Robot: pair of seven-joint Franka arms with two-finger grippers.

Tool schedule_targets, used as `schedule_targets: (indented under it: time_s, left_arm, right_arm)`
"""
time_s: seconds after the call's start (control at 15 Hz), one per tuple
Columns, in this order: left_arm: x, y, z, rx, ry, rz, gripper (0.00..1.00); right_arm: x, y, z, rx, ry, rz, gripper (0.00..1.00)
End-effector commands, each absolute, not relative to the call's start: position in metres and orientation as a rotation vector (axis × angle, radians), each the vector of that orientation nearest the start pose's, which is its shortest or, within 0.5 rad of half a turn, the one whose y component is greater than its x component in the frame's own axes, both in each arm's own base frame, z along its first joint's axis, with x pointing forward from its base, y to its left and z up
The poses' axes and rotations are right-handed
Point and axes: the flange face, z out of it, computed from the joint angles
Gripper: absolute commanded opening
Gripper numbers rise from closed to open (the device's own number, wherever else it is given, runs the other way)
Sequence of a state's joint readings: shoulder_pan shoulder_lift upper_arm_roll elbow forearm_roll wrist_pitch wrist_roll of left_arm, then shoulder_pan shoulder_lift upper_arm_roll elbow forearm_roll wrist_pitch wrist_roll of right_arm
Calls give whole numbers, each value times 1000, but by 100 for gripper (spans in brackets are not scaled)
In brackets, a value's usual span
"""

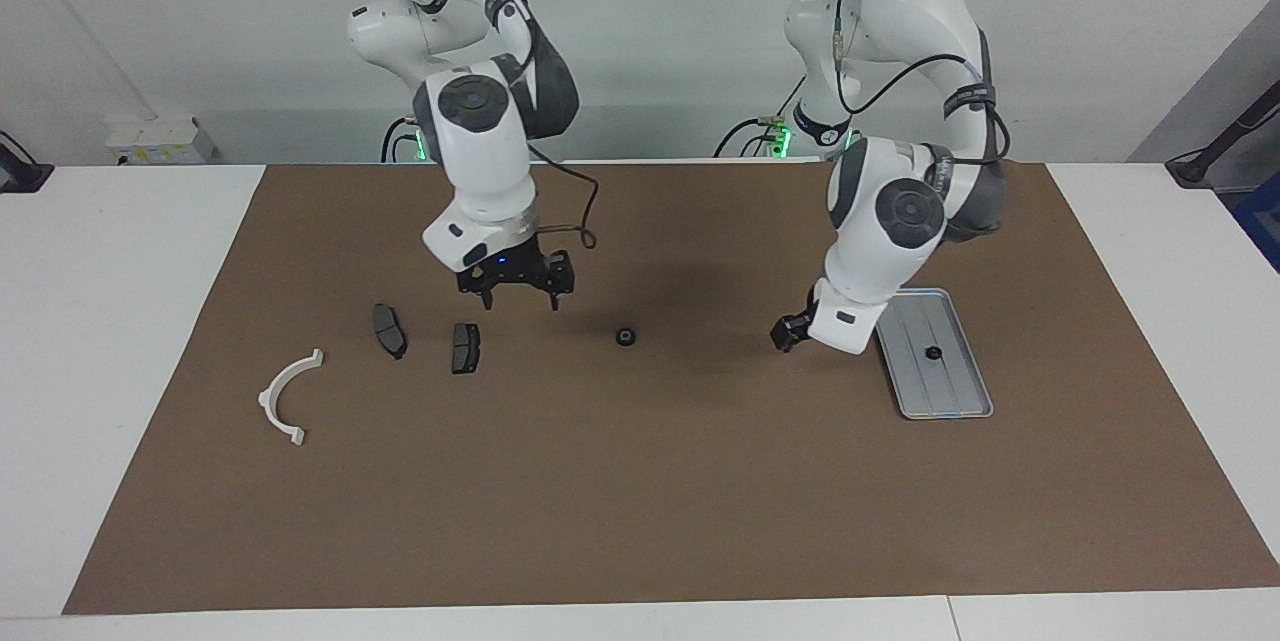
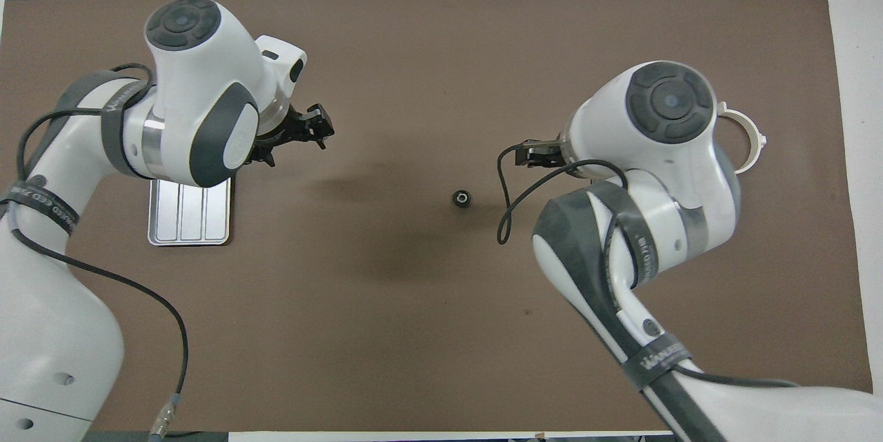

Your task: Place bearing gear from tray to pile

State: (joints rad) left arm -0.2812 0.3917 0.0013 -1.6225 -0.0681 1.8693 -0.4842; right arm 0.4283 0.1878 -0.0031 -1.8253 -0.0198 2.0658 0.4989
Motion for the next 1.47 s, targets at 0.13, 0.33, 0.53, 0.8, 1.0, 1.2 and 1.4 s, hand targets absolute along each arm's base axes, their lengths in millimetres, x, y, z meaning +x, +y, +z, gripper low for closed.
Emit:
schedule_targets:
  time_s: [0.13, 0.33, 0.53, 0.8, 1.0, 1.2, 1.4]
  left_arm:
    - [619, -72, 370, -3100, -108, 256, 78]
    - [614, -41, 359, -3087, -74, 227, 75]
    - [612, -18, 347, -3072, -91, 165, 65]
    - [611, 3, 342, -3079, -82, 143, 62]
    - [610, 12, 339, -3081, -105, 127, 59]
    - [602, 12, 329, -3086, -128, 94, 58]
    - [598, 12, 325, -3088, -173, 84, 58]
  right_arm:
    - [545, 323, 432, -3105, 138, -111, 97]
    - [558, 327, 417, -3108, 134, -119, 96]
    - [562, 334, 394, -3109, 114, -123, 96]
    - [554, 352, 361, -3137, 47, -54, 97]
    - [552, 357, 340, -3149, 33, -9, 98]
    - [550, 361, 330, -3153, -7, 14, 98]
    - [552, 362, 321, -3146, -40, 4, 98]
